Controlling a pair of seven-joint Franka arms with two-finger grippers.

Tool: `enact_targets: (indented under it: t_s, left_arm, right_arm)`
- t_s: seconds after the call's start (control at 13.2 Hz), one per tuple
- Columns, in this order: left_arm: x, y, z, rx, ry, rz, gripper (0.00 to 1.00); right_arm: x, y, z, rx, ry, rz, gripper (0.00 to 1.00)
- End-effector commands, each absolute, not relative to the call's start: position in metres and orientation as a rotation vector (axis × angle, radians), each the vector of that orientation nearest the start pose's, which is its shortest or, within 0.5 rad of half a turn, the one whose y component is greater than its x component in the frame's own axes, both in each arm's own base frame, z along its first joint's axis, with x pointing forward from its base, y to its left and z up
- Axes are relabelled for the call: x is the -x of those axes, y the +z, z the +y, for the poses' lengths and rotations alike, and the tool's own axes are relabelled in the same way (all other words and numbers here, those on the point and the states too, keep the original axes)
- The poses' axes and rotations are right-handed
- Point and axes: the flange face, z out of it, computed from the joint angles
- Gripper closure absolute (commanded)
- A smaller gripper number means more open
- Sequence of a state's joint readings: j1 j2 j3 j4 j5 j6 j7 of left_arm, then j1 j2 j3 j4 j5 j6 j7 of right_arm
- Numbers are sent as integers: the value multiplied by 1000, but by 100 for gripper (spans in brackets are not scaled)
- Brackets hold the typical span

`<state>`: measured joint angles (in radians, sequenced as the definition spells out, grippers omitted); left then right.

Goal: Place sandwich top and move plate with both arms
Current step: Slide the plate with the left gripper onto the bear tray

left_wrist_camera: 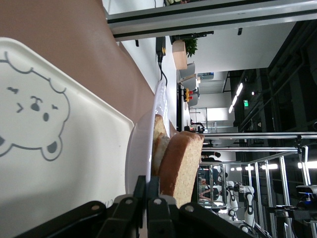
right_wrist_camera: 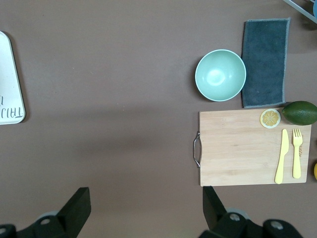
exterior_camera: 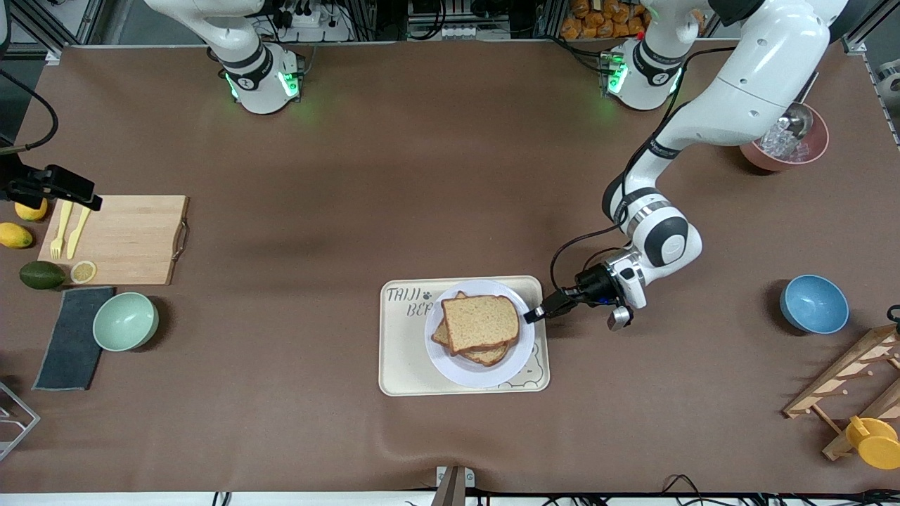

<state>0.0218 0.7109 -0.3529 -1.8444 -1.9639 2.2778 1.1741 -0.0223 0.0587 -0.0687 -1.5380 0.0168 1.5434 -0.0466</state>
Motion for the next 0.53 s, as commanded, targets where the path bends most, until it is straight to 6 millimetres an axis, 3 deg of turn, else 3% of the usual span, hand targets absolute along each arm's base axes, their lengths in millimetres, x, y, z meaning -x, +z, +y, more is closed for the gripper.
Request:
enact_targets:
  t_s: [0.0,0.46]
  left_arm:
    - [-617,145,-201,-1744,349,369,100]
    - [-602,111,-206,-1761,299,393,100]
  right_arm:
    - [-570,606,-46,3113,79,91,0]
    - [-570,606,-47,3112,78,93,0]
